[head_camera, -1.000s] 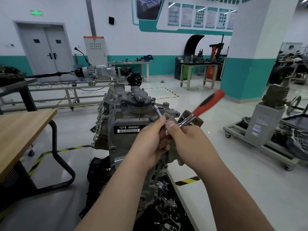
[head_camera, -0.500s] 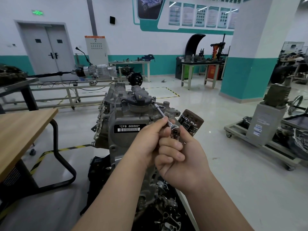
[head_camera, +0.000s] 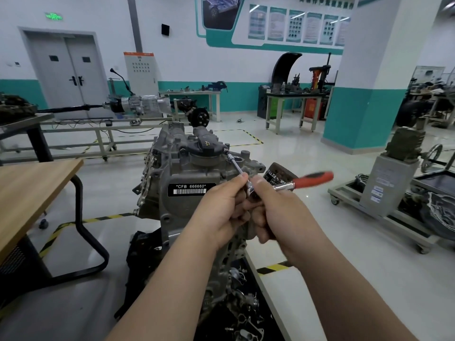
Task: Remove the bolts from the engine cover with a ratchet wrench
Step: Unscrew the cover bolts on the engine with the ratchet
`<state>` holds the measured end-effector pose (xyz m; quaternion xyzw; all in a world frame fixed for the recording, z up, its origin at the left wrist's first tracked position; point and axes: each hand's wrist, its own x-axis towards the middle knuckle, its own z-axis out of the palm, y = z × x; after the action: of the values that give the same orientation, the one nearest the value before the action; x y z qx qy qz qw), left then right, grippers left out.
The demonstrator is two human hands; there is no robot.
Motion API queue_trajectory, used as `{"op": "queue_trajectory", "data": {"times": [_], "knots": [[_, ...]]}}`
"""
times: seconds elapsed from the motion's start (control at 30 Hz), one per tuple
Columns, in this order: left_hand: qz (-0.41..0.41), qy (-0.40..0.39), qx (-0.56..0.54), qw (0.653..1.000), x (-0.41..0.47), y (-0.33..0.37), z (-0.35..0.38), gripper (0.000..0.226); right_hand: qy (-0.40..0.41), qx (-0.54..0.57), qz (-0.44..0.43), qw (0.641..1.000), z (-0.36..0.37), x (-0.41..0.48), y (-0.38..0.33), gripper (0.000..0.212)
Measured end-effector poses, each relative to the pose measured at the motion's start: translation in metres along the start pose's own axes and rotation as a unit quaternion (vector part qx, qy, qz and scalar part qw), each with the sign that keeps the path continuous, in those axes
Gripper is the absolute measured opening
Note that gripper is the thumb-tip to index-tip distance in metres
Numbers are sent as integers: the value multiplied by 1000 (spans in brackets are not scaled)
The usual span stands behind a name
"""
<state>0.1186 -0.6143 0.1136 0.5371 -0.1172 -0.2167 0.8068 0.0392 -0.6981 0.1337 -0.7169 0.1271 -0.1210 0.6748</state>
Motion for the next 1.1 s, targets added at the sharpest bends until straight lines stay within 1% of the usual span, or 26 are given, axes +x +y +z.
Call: {"op": "queue_trajectory", "data": {"times": [0.07, 0.13, 0.17, 0.23, 0.27, 0.3, 0.33, 0.37, 0.4, 0.43, 0.5, 0.57, 0.63, 0.7, 0.77, 0.83, 0.87, 0.93, 0.97, 1.03, 1.1], "knots": [[4, -5, -16, 1000, 1, -1, 0, 32, 33, -164, -58, 984, -6, -1, -7, 59], [2, -6, -21, 1000, 0, -1, 0, 38, 67, -282, -97, 952, -7, -1, -12, 54], [-1, -4, -18, 1000, 0, -1, 1, 36, 85, -339, -111, 930, -7, -2, -14, 51], [-4, 2, -6, 1000, -2, 0, 2, 24, 130, -453, -136, 871, -4, -3, -16, 49], [-4, 3, -1, 1000, -2, 0, 2, 23, 147, -490, -150, 846, -2, -4, -17, 49], [-4, 0, 2, 1000, -2, 0, 1, 26, 158, -507, -165, 831, -1, -5, -17, 48], [-4, -4, 3, 1000, -1, -1, 0, 30, 162, -511, -176, 826, -1, -5, -17, 48], [-5, -8, 3, 1000, -1, -1, -1, 31, 160, -506, -179, 829, -1, -4, -15, 47], [-5, -10, 2, 1000, -1, -1, -1, 29, 152, -490, -175, 840, -1, -3, -13, 46], [-6, -11, 0, 1000, -1, -1, -2, 28, 139, -459, -165, 862, -1, -2, -11, 46], [-6, -15, -12, 1000, 0, -3, -4, 34, 110, -365, -141, 914, -3, 1, -8, 48], [-3, -19, -23, 1000, 0, -3, -4, 34, 89, -261, -119, 954, -4, 1, -6, 52], [2, -20, -29, 999, -1, -2, -4, 31, 79, -173, -98, 977, -2, 0, -3, 60], [7, -23, -28, 999, -2, -2, -4, 39, 64, -102, -67, 990, 2, 0, 1, 65], [8, -34, -15, 999, -3, 0, -5, 48, 44, -17, -36, 998, 8, 2, 8, 61], [0, -35, 7, 999, -4, 1, -5, 52, 13, 101, -10, 995, 14, 1, 13, 53], [-5, -31, 16, 999, -5, 2, -6, 48, -6, 158, 3, 987, 17, -1, 14, 52], [-15, -27, 28, 999, -6, 4, -8, 40, -47, 253, 35, 966, 21, -3, 14, 54], [-19, -29, 36, 999, -7, 5, -10, 41, -67, 293, 54, 952, 23, -4, 13, 55], [-25, -35, 33, 999, -9, 7, -11, 39, -105, 374, 108, 915, 24, -4, 11, 58], [-9, -35, 15, 999, -9, 8, -10, 32, -142, 465, 156, 860, 24, -5, 9, 58]]}}
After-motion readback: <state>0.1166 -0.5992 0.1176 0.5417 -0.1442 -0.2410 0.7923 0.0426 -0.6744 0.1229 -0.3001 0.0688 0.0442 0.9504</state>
